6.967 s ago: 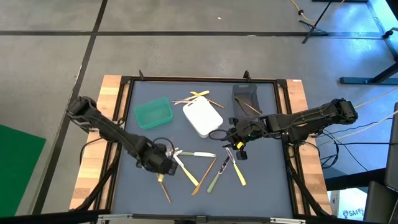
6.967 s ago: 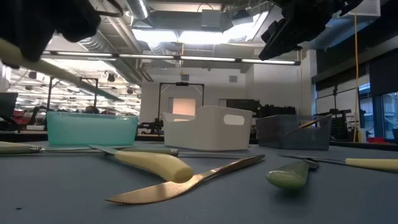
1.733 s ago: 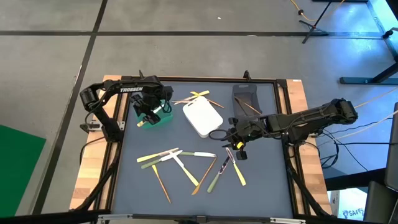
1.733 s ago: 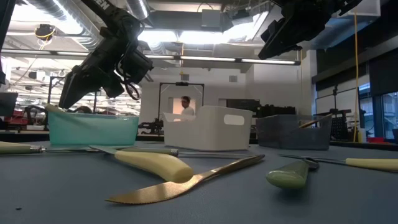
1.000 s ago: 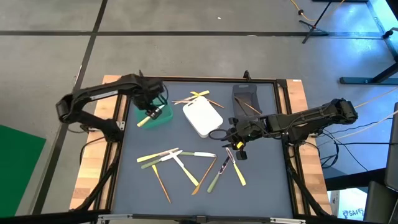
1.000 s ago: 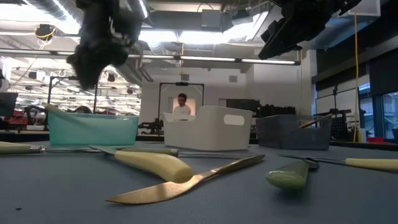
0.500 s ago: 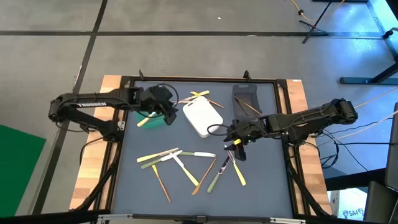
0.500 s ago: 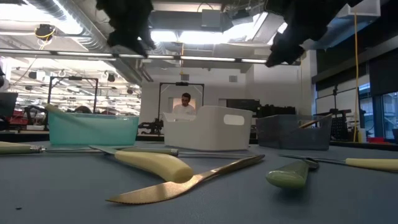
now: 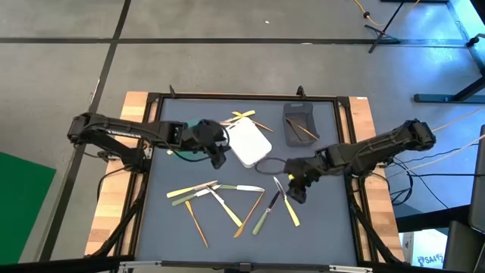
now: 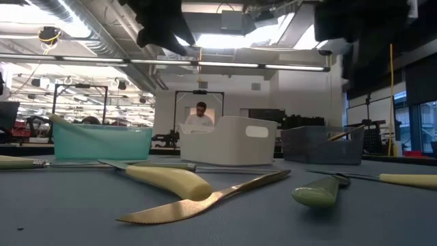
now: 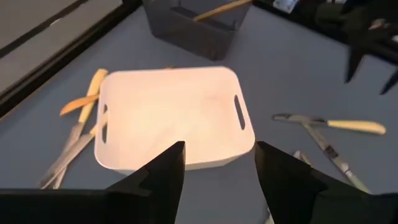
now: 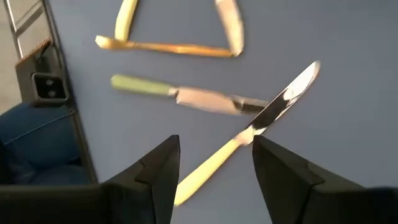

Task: Sort silverware by color (type)
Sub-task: Put the right yellow table knife into the green bin

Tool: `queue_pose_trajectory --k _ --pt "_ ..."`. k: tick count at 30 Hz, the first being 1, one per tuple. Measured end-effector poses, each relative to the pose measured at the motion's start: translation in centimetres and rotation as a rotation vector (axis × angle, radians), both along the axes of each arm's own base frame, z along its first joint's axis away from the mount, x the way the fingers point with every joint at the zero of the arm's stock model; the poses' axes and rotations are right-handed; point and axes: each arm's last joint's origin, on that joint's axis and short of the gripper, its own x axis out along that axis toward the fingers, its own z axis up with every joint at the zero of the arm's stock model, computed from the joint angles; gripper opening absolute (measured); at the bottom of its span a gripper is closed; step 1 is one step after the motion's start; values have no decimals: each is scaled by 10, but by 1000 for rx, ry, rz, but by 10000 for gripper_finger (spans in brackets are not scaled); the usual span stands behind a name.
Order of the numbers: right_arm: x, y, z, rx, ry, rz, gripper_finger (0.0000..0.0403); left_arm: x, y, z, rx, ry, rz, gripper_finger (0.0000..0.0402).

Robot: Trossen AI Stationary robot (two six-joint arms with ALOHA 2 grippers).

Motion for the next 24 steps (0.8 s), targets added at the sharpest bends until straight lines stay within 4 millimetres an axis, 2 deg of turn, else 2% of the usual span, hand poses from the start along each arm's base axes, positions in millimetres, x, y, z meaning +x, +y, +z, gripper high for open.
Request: queue_pose_trajectory --k 7,12,18,24 --pt "-11 31 -2 -32 22 -90 186 13 -5 -17 2 56 -16 187" --pt "-19 53 -8 -39 50 -164 186 21 -7 -22 3 43 -23 187" --pt "-25 78 -24 -63 105 -191 186 27 -9 -22 2 3 -27 187" --pt "-24 91 -44 -98 170 -221 186 27 -10 -21 2 -6 -30 187"
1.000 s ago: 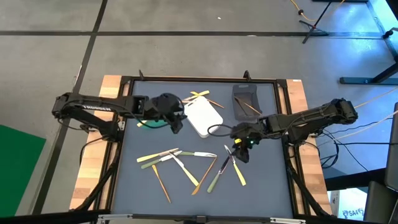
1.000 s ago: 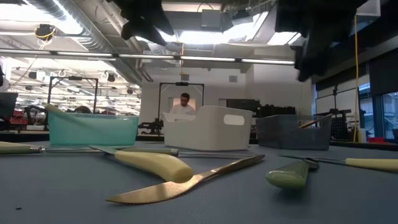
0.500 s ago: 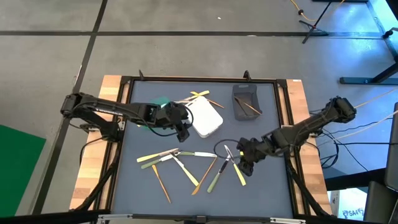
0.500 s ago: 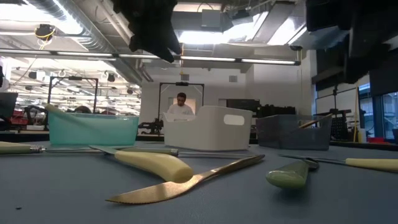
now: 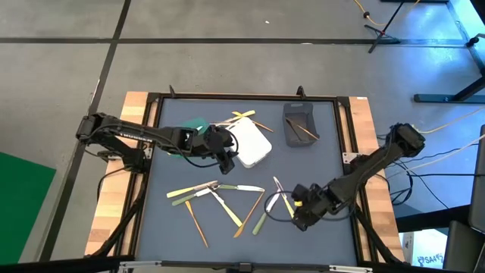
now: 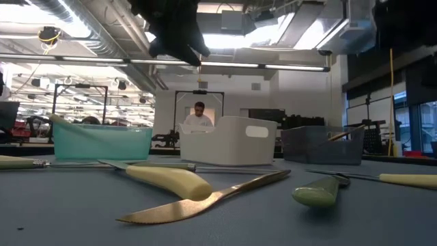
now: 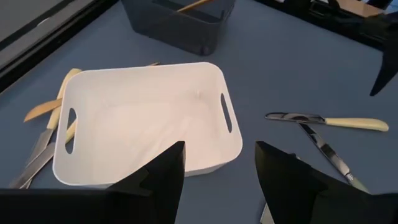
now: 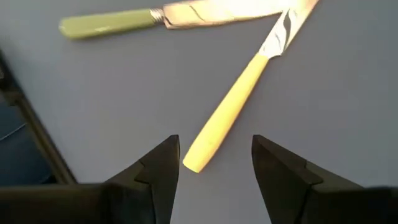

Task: Sort silverware by color (type)
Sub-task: Put the right yellow table knife into the green bin

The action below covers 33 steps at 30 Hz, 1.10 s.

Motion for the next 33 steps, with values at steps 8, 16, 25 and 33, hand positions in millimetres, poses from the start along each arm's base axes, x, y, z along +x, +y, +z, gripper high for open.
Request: queue_pose_trajectory --k 8,16,25,33 --pt "7 5 -23 -44 70 -23 186 0 -4 0 -1 -2 -14 187" --pt "17 13 -36 -1 45 -17 186 0 -6 0 -1 -2 -20 187" --pt "20 15 -53 -40 88 -20 186 0 -6 0 16 5 -35 187" --pt "20 16 -55 -46 97 -19 182 0 -6 0 17 5 -35 187"
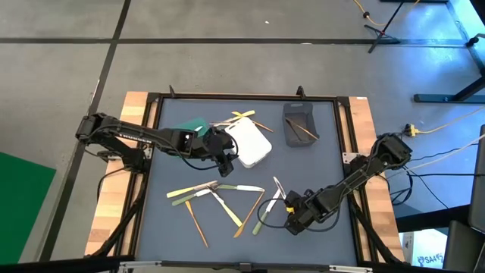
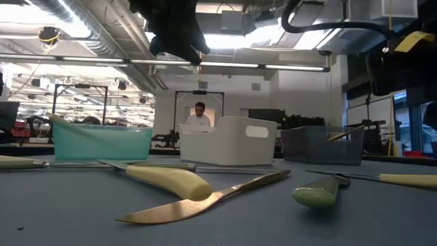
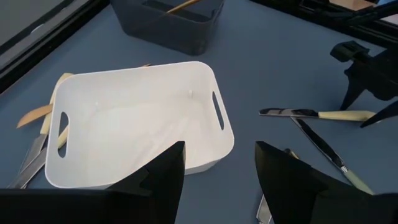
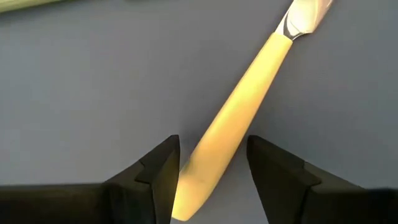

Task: Sort silverware by color (type)
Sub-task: Put the right yellow table knife into the green bin

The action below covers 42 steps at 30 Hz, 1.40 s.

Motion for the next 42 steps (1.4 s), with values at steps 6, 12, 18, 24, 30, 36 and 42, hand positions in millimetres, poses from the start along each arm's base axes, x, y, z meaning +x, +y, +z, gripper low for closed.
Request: queue_pose_trajectory --k 6,12,18,24,30,36,42 --pt "-1 -1 -1 0 13 1 134 0 0 0 0 0 0 187" --pt "-1 -1 -1 3 15 1 89 0 0 0 0 0 0 187" --pt "0 0 -1 11 11 2 71 0 0 0 0 0 0 187" --pt "0 0 -1 11 11 2 64 0 0 0 0 0 0 187" --pt "0 0 -1 14 17 -19 61 0 0 0 1 0 0 187" --pt "-3 -2 5 13 5 -49 60 0 0 0 1 0 -1 187" --pt "-9 -8 16 -19 2 -57 60 0 0 0 1 1 -1 187"
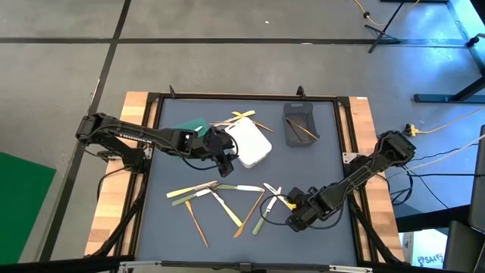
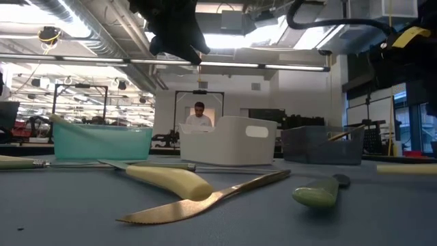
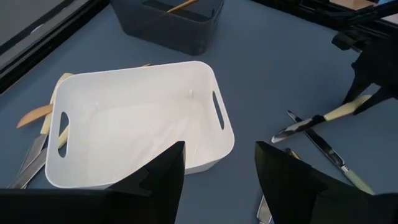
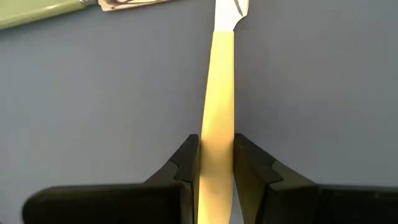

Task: Sort silverware by color (type)
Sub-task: Put the right yellow table knife into the green bin

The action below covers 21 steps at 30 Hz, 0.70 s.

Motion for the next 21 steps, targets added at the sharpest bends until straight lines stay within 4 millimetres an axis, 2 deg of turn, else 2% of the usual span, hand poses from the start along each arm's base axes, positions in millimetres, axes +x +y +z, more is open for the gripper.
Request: queue_pose_trajectory --k 7,10,13,21 --pt "-8 -9 19 -34 -35 -13 60 0 0 0 -1 1 -1 187" --pt "-12 -14 31 -68 -93 -27 60 -1 0 1 20 12 -53 187" --pt "-16 -20 46 -109 -173 -38 60 -4 -2 6 17 5 -131 187" --pt "-22 -36 81 -296 -469 -116 60 -14 -5 21 -19 -54 -183 187"
